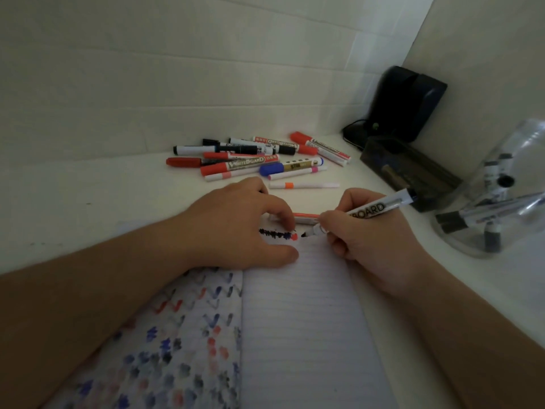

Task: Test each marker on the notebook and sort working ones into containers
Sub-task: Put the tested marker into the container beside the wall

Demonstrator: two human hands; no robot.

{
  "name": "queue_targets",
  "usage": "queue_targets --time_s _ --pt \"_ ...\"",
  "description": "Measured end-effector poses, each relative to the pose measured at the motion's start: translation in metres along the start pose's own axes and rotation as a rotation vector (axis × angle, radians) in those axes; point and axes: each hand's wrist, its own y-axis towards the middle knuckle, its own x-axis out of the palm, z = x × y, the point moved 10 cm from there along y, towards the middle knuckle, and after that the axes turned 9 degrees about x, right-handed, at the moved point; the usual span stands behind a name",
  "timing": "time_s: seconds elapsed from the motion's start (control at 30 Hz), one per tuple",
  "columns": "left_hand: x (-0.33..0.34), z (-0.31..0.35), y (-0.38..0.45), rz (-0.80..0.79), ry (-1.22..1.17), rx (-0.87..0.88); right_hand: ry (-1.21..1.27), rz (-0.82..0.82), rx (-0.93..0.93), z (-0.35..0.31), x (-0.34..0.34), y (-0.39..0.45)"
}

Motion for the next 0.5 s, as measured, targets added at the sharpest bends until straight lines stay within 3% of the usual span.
queue_targets --time_s 0.5 --pt "0.0016 -0.0009 0.0016 -0.019 -0.019 -0.008 -0.074 0.073 -0.022 -0.0021 -0.0021 -0.0021"
